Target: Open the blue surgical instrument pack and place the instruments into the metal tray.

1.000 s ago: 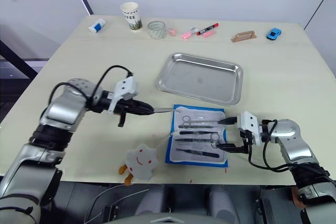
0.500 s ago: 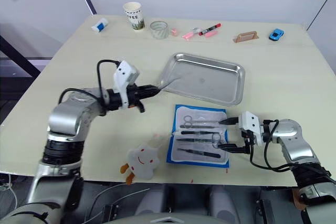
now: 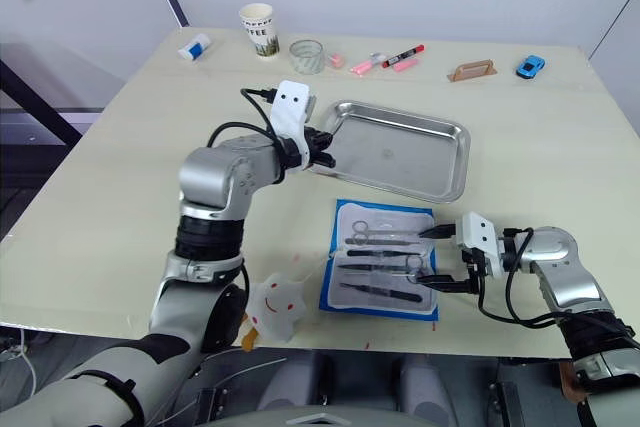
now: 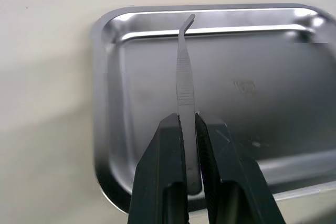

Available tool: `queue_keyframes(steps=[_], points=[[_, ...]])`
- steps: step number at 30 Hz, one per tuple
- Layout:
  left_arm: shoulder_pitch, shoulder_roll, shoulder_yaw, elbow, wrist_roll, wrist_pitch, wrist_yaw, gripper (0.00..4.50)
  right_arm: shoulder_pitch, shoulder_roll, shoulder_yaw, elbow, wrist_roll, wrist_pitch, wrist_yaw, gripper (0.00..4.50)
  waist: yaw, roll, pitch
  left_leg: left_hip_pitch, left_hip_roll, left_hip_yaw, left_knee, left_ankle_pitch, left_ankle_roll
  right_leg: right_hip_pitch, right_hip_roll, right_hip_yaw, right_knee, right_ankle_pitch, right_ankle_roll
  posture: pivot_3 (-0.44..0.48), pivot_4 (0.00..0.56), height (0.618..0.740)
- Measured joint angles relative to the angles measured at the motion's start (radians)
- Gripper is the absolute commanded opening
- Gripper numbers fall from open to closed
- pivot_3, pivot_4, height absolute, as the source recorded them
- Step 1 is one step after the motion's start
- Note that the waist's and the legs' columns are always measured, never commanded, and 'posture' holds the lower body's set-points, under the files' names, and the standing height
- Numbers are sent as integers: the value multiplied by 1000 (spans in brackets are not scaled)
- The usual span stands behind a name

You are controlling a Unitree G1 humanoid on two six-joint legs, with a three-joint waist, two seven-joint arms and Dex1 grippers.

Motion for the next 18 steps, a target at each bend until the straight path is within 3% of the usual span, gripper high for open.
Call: queue_keyframes(steps=[9,18], points=[[-134,-66,34,352,26,-209,101,80,11,-4,-10,-16,0,9,-9,4500,0,0,0,-1,-2,0,0,0,-1,0,-2,-2,0,0,0,0,150,740],[-166,-58,35,542,30,-318,100,80,13,-4,-11,-22,0,20,-12,4500,1,0,0,-1,-4,-1,0,1,-1,0,-2,-3,0,0,0,0,150,740]])
